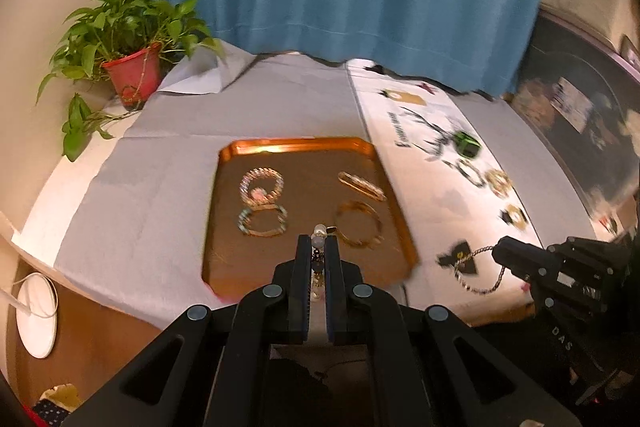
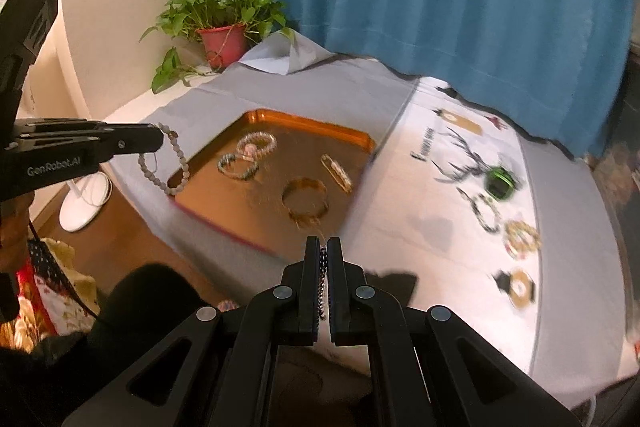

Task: Organize jewelry
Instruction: 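Carry both bracelets over the orange tray with both tools, then open both tools to drop the bracelets into the tray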

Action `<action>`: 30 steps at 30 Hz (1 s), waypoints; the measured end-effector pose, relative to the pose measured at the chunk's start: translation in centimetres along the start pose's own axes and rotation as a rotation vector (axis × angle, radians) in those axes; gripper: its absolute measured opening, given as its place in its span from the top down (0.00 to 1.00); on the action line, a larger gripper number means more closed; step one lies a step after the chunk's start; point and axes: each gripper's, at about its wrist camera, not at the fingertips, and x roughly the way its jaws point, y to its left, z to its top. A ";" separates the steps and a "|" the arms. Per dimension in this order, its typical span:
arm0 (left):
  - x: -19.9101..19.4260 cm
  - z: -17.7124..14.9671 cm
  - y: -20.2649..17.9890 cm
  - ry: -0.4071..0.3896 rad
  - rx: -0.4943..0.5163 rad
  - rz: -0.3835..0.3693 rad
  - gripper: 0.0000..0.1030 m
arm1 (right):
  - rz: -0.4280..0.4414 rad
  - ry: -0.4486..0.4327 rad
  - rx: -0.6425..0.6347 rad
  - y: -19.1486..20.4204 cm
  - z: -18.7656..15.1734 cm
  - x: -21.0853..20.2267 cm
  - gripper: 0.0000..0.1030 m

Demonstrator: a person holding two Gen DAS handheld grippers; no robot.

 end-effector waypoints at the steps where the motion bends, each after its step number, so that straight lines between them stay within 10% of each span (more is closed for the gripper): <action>1: 0.5 0.3 0.4 0.002 -0.007 0.001 0.96 | 0.008 -0.003 0.000 0.2 0.6 0.7 0.97; 16: 10.5 3.1 3.7 0.076 -0.027 0.026 0.94 | 0.106 0.003 -0.010 2.0 5.7 12.5 0.96; 18: 11.7 3.1 4.1 0.095 -0.033 0.057 0.72 | 0.094 0.041 -0.008 2.2 5.6 13.9 0.87; 20: 12.3 2.9 4.5 0.124 -0.045 0.098 0.04 | 0.058 0.100 -0.005 2.2 5.2 15.1 0.55; 21: 12.0 2.6 4.8 0.108 -0.058 0.120 0.01 | 0.047 0.112 0.004 2.0 4.8 15.2 0.39; 30: 6.5 -2.4 4.3 0.098 -0.085 0.195 0.01 | -0.008 0.116 0.074 1.6 0.6 9.8 0.38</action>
